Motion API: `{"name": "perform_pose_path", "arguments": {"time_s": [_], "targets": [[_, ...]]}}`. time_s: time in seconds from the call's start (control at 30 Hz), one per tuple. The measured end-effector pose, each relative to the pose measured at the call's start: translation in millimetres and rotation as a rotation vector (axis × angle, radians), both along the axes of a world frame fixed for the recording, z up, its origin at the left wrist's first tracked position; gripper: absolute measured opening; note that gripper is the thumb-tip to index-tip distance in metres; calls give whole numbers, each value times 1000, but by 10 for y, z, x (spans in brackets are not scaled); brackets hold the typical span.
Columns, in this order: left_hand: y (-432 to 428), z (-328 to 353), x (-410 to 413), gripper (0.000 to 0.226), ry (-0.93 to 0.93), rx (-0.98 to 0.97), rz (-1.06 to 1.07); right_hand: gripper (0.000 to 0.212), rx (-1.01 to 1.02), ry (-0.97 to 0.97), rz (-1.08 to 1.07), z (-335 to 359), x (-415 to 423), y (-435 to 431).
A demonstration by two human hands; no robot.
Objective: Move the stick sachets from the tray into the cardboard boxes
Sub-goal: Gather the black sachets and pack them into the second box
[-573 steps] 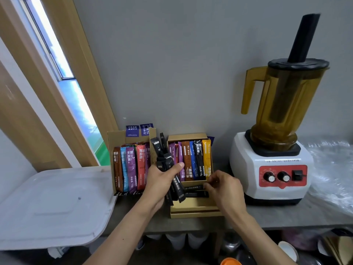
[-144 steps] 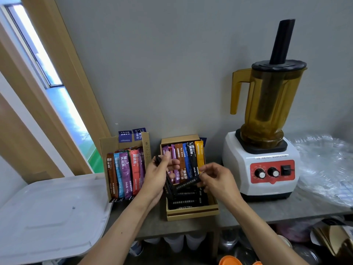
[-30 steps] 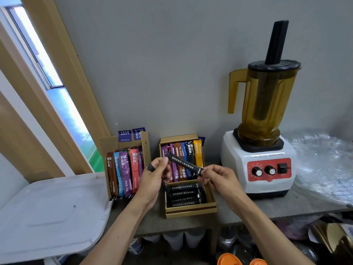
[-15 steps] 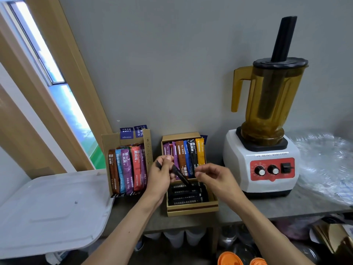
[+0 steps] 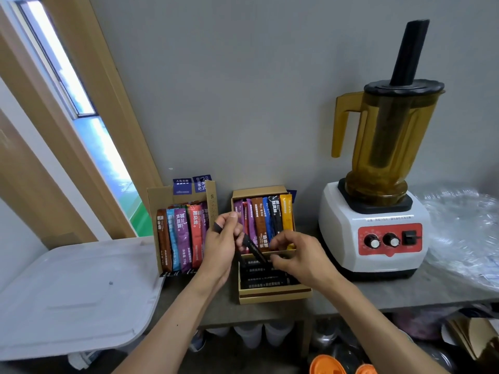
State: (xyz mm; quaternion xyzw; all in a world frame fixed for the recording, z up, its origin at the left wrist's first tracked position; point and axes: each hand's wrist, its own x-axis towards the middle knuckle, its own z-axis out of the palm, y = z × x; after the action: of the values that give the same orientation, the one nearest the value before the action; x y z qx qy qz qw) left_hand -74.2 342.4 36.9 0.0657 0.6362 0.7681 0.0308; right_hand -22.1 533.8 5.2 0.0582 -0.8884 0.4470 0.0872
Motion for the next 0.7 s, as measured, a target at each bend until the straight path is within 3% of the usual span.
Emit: {"name": "perform_pose_path", "arguments": {"time_s": [0.1,0.27,0.37,0.47,0.57,0.7], "targets": [[59,-28,39,23,-21,-7,-13,26,48,-44,57,-49,-25,-87],[23,-20,13,24,10,86,-33,22,16,27,-21,-5,-3,-55],[-59,35,-43,30,34,84,-26,20,221,37,-15,42,55,119],[-31,68,-58,55,-51,95,-39,17,334,-31,82,18,78,142],[45,46,-71,52,-192,286,-97,17,231,-37,74,-14,76,56],[98,-2,-73,31,-305,435,-104,15,-119,-31,-17,44,99,-50]]}}
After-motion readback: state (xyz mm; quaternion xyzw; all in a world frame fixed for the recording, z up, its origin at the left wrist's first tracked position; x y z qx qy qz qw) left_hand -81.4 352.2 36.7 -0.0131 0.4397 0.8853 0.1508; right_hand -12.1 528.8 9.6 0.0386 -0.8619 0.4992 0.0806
